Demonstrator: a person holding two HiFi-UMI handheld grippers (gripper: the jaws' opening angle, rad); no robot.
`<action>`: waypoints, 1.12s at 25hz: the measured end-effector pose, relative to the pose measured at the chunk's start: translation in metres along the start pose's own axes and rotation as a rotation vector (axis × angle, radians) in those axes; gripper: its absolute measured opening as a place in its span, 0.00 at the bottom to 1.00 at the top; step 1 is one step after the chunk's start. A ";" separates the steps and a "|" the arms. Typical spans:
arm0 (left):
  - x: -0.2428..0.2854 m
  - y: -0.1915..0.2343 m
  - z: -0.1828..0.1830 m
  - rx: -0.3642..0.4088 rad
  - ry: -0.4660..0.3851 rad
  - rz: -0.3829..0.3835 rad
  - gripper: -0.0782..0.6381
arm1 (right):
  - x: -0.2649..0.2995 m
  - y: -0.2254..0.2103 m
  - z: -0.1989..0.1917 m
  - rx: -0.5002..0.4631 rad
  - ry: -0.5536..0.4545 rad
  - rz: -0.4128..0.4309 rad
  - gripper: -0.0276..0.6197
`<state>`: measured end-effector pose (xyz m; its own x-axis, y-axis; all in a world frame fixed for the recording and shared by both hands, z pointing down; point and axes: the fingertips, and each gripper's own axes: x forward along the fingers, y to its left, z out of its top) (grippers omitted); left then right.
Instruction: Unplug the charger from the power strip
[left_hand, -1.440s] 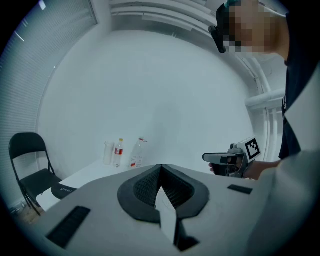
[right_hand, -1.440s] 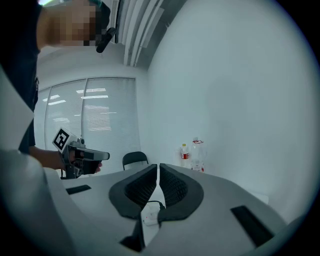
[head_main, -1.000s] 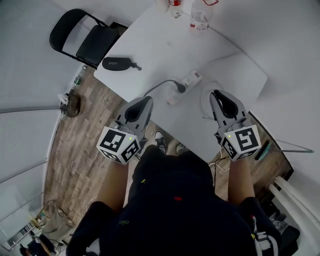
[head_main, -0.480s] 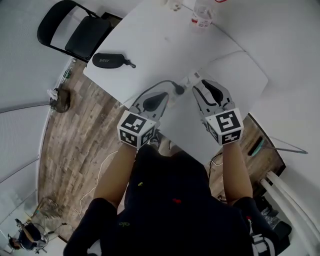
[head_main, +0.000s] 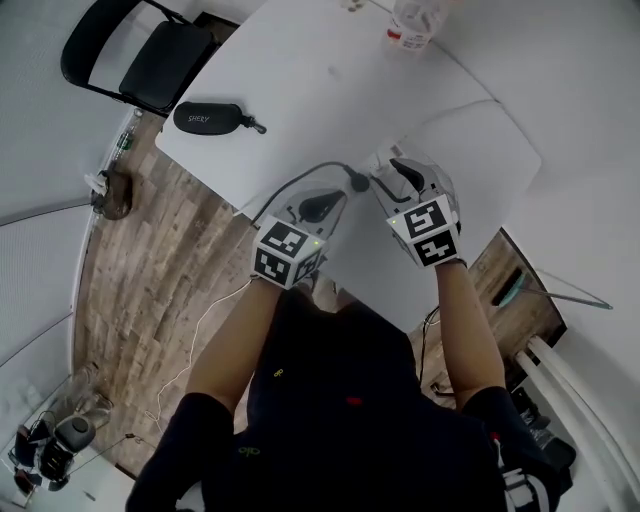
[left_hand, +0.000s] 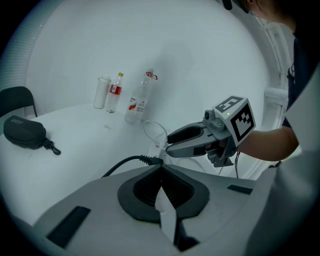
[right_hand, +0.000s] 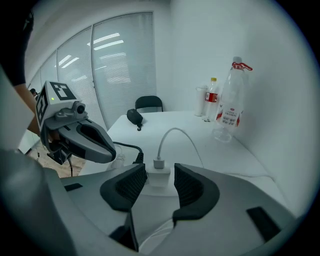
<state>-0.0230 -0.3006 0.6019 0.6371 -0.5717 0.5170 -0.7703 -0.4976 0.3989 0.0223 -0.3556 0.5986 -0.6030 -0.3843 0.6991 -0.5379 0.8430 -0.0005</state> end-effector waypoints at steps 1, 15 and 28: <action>0.002 0.000 -0.001 -0.006 0.003 -0.001 0.14 | 0.002 0.000 -0.003 0.001 0.006 0.003 0.31; 0.009 0.004 -0.006 -0.041 0.023 -0.003 0.14 | 0.013 -0.001 -0.011 0.020 -0.006 0.034 0.30; 0.005 0.008 -0.005 -0.023 0.025 0.008 0.14 | -0.009 -0.007 0.024 0.086 -0.119 -0.022 0.29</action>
<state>-0.0262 -0.3039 0.6113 0.6298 -0.5592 0.5391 -0.7763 -0.4775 0.4115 0.0177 -0.3666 0.5753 -0.6536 -0.4487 0.6095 -0.5971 0.8006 -0.0508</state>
